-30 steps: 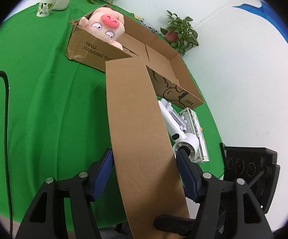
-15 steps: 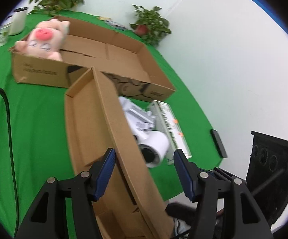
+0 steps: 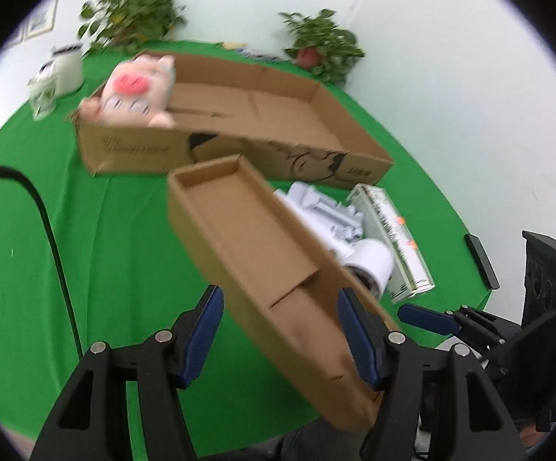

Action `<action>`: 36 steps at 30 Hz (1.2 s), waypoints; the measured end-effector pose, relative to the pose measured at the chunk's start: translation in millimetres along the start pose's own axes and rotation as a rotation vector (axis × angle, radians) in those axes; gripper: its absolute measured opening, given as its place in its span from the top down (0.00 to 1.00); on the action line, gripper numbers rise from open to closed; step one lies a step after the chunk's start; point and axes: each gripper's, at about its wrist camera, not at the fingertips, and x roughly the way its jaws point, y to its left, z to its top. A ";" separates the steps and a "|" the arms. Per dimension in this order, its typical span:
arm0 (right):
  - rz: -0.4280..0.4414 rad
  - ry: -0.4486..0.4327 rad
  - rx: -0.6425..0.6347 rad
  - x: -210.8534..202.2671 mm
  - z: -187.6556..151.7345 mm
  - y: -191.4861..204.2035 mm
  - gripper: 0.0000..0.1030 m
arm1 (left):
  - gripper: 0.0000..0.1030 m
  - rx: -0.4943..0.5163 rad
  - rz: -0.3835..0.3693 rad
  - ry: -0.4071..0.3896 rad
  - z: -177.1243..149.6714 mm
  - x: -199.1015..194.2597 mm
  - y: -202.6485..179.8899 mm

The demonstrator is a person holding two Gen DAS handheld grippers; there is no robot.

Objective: Organize objects
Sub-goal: 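Lift the cardboard tray with the left gripper and carry it toward the box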

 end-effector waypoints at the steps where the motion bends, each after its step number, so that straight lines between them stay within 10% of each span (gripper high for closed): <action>1: -0.014 0.018 -0.003 6.9 -0.6 1.4 0.45 | 0.41 -0.017 -0.003 0.010 -4.7 1.6 5.1; 3: -0.016 0.064 0.006 22.0 -3.4 2.0 0.62 | 0.41 -0.036 -0.004 0.021 -8.9 3.3 11.7; 9: 0.162 0.090 -0.021 31.8 -8.8 35.2 0.61 | 0.41 -0.053 0.002 0.000 -17.0 -7.9 34.7; 16: 0.060 0.039 -0.021 41.7 0.3 45.4 0.48 | 0.58 -0.050 0.042 0.047 -11.5 9.1 41.5; 26: 0.006 0.040 -0.025 51.0 1.3 54.1 0.79 | 0.78 0.001 0.090 0.079 -21.2 15.3 30.3; 36: -0.036 0.006 -0.013 41.5 -15.8 61.4 0.80 | 0.82 0.020 0.137 0.068 -32.3 7.1 18.0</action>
